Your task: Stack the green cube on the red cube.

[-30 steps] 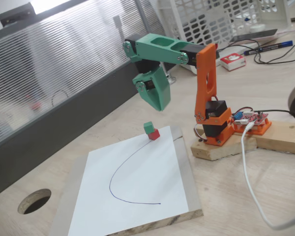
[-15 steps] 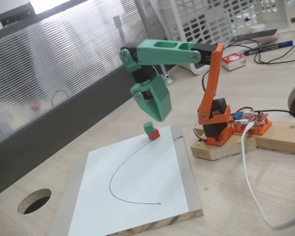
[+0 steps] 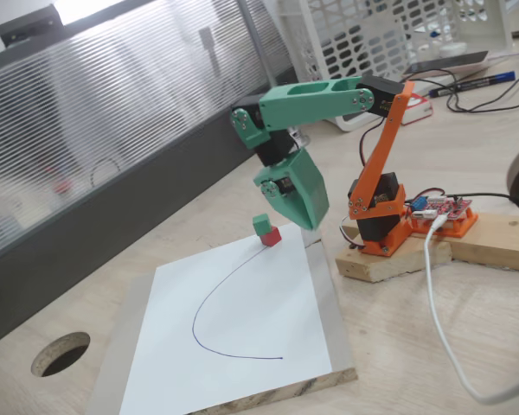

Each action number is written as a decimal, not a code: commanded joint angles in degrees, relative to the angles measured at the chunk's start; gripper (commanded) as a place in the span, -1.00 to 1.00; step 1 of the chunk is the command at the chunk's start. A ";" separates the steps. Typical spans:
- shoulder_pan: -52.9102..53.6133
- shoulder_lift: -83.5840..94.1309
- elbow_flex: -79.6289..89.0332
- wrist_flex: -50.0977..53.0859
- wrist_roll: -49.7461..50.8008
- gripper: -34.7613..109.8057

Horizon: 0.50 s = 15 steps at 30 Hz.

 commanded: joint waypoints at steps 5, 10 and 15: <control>-0.09 8.96 1.58 2.55 0.09 -0.49; -0.09 9.32 0.88 7.73 0.00 -0.49; -0.09 9.32 0.88 7.73 0.00 -0.49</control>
